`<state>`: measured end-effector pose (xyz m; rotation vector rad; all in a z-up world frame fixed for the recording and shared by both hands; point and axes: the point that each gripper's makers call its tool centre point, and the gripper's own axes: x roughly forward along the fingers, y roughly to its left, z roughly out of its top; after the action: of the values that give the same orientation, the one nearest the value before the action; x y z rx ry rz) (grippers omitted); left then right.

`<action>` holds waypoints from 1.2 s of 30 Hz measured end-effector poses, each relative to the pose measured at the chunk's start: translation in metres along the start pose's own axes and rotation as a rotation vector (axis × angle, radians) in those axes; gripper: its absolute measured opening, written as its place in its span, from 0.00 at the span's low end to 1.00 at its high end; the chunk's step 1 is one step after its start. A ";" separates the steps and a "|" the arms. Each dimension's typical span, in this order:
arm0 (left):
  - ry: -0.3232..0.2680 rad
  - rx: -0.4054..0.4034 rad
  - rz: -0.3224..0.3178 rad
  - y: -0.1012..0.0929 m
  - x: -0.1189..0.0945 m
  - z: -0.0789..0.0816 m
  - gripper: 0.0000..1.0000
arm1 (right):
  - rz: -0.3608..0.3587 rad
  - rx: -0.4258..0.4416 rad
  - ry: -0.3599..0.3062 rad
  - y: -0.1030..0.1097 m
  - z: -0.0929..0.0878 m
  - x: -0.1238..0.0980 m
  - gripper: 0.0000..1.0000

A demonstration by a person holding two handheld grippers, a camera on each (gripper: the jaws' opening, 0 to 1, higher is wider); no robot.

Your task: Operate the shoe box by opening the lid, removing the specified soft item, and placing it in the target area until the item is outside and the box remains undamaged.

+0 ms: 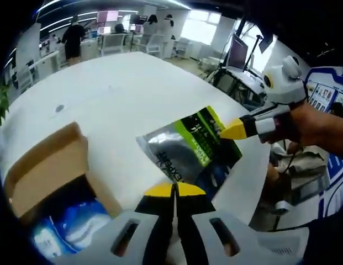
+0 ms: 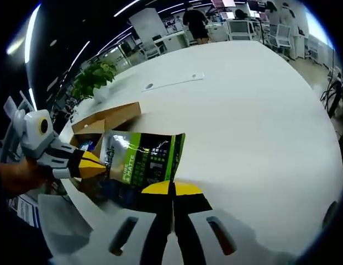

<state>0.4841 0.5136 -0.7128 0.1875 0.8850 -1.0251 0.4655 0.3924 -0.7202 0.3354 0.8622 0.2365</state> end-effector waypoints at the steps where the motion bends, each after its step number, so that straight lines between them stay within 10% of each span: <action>1: 0.003 0.004 0.001 0.000 0.002 0.000 0.00 | 0.000 0.003 0.000 -0.001 0.000 0.001 0.00; 36: 0.165 0.065 0.049 0.008 0.060 -0.020 0.00 | -0.010 0.018 0.060 -0.045 -0.023 0.039 0.00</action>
<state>0.4927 0.4884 -0.7704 0.3509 0.9925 -1.0034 0.4751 0.3687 -0.7782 0.3418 0.9251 0.2308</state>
